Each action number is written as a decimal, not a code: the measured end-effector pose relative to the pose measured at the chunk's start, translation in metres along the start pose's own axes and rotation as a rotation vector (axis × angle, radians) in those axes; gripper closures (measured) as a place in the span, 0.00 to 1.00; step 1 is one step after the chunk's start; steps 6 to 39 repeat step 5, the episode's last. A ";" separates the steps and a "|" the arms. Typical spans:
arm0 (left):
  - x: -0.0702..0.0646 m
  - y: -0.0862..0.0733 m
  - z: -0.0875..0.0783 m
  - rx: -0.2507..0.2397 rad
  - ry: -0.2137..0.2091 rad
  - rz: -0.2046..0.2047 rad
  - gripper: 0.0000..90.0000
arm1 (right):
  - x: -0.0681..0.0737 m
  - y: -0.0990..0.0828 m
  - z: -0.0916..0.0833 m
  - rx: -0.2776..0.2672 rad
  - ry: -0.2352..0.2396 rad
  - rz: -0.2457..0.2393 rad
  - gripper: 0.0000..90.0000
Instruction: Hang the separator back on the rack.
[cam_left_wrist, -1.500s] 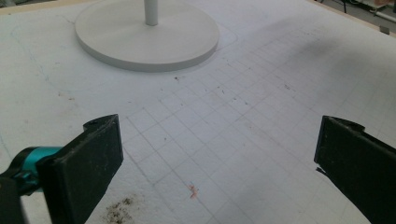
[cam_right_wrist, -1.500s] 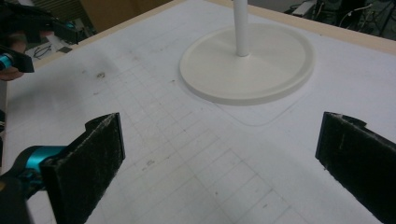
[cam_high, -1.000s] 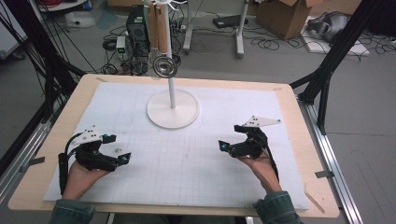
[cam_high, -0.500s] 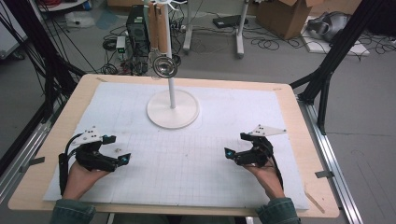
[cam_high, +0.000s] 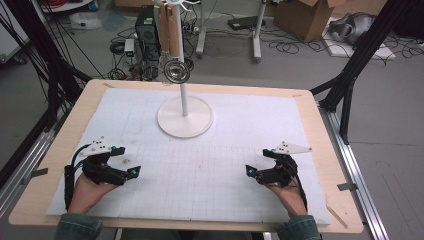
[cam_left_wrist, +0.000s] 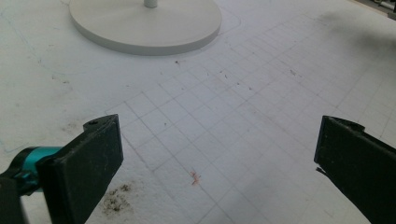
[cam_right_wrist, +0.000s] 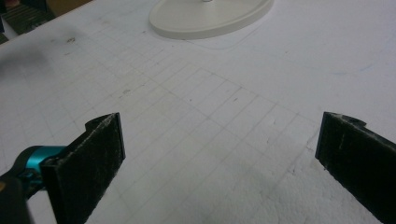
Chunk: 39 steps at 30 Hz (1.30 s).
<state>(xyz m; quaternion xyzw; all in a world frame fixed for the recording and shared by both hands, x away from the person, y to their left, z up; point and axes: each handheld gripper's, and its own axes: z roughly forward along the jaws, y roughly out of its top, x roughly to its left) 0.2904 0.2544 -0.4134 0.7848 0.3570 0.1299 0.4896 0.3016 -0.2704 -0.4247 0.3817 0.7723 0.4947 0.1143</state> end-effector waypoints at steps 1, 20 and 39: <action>0.000 0.000 0.001 0.001 -0.001 -0.001 0.02 | 0.000 -0.001 0.000 0.002 -0.002 0.007 0.01; 0.000 -0.002 0.003 0.010 -0.001 0.000 0.02 | -0.002 -0.004 -0.002 0.002 -0.008 0.008 0.01; 0.000 -0.002 0.003 0.010 -0.001 0.000 0.02 | -0.002 -0.004 -0.002 0.002 -0.008 0.008 0.01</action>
